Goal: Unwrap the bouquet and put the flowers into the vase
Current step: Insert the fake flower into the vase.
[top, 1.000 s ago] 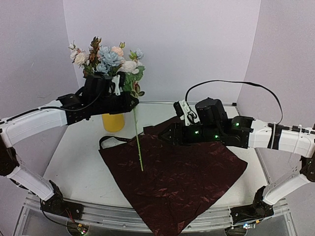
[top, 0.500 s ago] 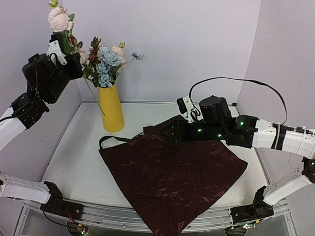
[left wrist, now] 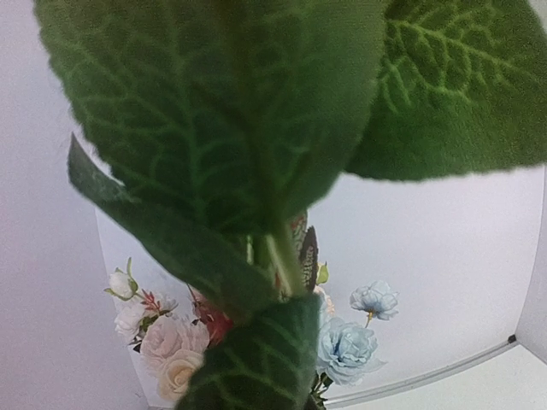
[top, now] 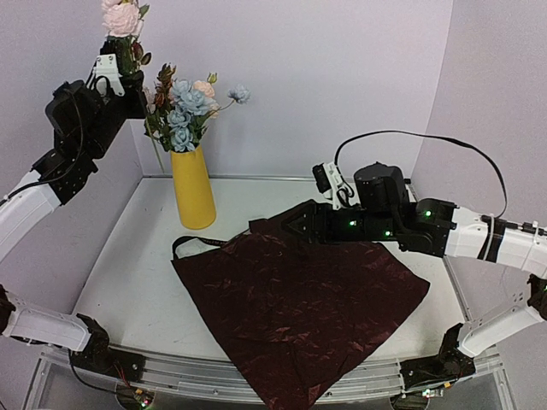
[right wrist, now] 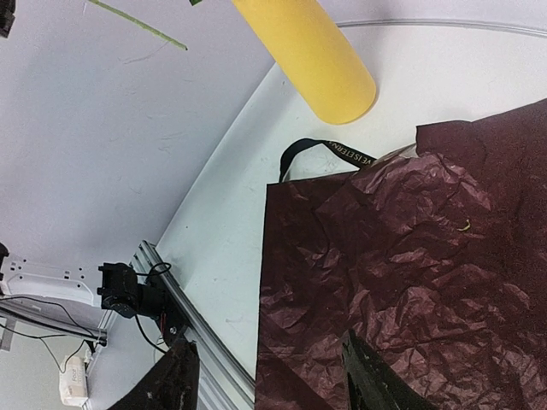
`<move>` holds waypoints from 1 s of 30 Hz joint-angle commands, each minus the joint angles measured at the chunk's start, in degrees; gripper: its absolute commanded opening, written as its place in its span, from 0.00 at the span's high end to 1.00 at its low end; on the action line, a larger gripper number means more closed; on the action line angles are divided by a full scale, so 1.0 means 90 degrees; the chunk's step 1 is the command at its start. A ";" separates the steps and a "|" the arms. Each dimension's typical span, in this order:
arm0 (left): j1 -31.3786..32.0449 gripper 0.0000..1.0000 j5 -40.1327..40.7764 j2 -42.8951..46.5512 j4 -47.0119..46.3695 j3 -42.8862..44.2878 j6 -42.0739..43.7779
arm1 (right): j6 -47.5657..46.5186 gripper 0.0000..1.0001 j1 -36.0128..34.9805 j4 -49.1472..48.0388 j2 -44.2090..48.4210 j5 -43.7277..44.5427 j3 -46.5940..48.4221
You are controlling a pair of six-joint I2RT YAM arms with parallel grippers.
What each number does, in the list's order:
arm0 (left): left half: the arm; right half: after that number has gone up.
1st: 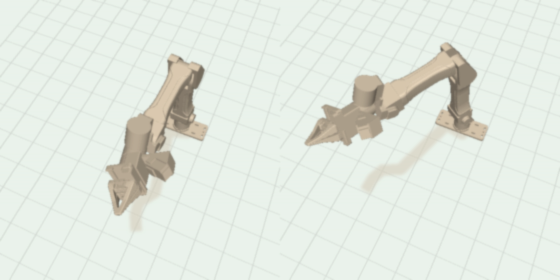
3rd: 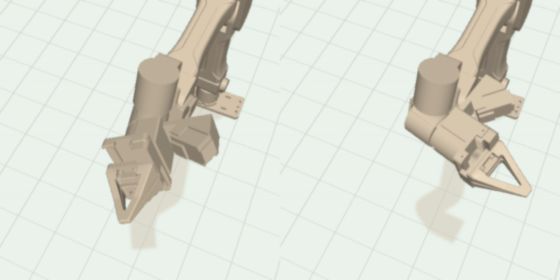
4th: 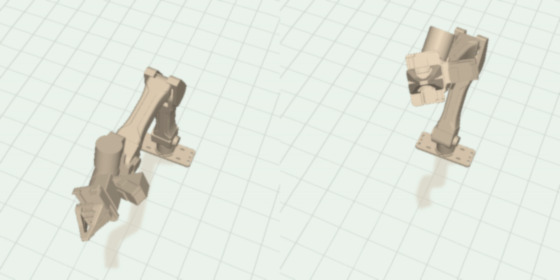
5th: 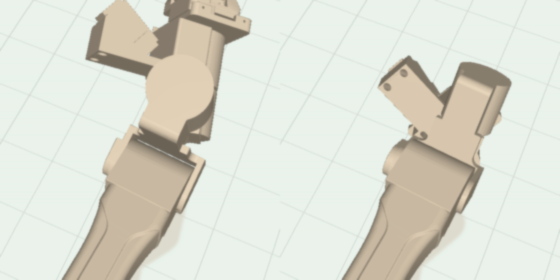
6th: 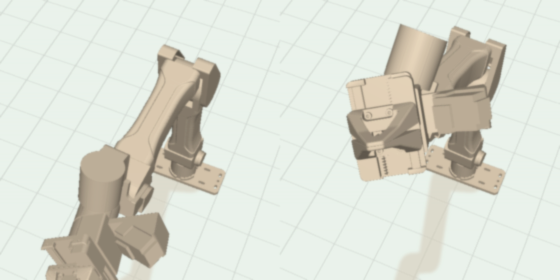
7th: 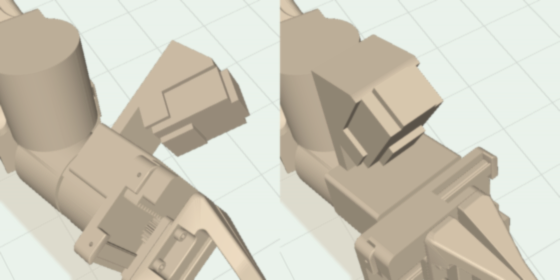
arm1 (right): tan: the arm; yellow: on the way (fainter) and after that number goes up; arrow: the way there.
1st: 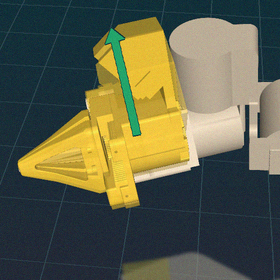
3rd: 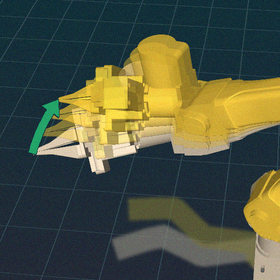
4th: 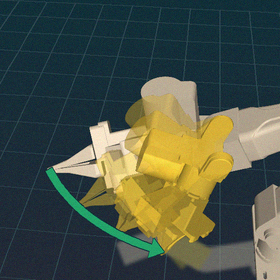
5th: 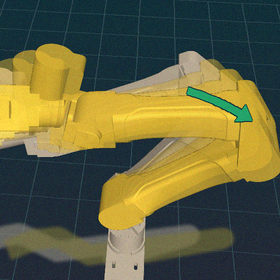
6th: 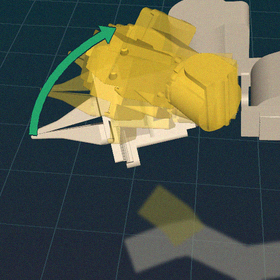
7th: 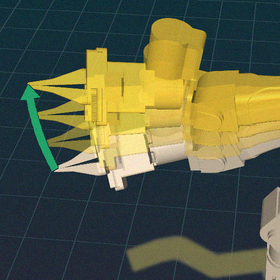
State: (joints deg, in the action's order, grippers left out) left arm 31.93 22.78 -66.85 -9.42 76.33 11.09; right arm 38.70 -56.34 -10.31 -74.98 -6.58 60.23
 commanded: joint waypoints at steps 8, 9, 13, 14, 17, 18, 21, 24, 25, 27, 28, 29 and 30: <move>-0.0441 1.00 -0.0351 -0.0714 -0.1358 0.0407 0.0215 | -0.0162 0.42 -0.0009 -0.0109 0.0562 0.0340 -0.0111; -0.0484 1.00 -0.0358 -0.0777 -0.1428 0.0444 0.0201 | -0.0192 0.42 -0.0009 -0.0105 0.0567 0.0368 -0.0102; -0.0701 1.00 -0.0509 -0.1026 -0.1633 0.0583 -0.0037 | -0.0330 0.42 -0.0008 -0.0091 0.0539 0.0497 -0.0004; -0.0732 1.00 -0.0519 -0.1096 -0.1656 0.0628 -0.0067 | -0.0364 0.42 -0.0007 -0.0087 0.0520 0.0534 0.0036; -0.0773 1.00 -0.0582 -0.1288 -0.1731 0.0772 -0.0080 | -0.0502 0.42 -0.0008 -0.0078 0.0432 0.0607 0.0213; -0.0781 1.00 -0.0591 -0.1346 -0.1763 0.0819 -0.0084 | -0.0543 0.42 -0.0008 -0.0073 0.0398 0.0622 0.0272; -0.0811 1.00 -0.0587 -0.1483 -0.1874 0.0935 -0.0162 | -0.0634 0.42 -0.0009 -0.0050 0.0307 0.0662 0.0394; -0.0831 1.00 -0.0605 -0.1565 -0.1920 0.1013 -0.0258 | -0.0659 0.42 -0.0006 -0.0010 0.0292 0.0724 0.0403; -0.0832 1.00 -0.0624 -0.1578 -0.1926 0.1023 -0.0263 | -0.0660 0.42 -0.0003 -0.0003 0.0304 0.0728 0.0392; -0.0830 1.00 -0.0627 -0.1598 -0.1934 0.1030 -0.0265 | -0.0661 0.42 -0.0006 0.0003 0.0334 0.0779 0.0347; -0.0836 1.00 -0.0622 -0.1606 -0.1942 0.1027 -0.0266 | -0.0655 0.42 -0.0005 0.0003 0.0351 0.0875 0.0324; -0.0842 1.00 -0.0614 -0.1611 -0.1951 0.1021 -0.0265 | -0.0650 0.42 -0.0003 0.0004 0.0360 0.0917 0.0305; -0.0843 1.00 -0.0608 -0.1615 -0.1966 0.1012 -0.0264 | -0.0650 0.42 0.0001 0.0012 0.0362 0.0941 0.0293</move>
State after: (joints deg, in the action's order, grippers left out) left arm 24.75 17.91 -81.41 -23.16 82.48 9.31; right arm 33.80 -56.34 -9.93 -72.03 -0.50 61.65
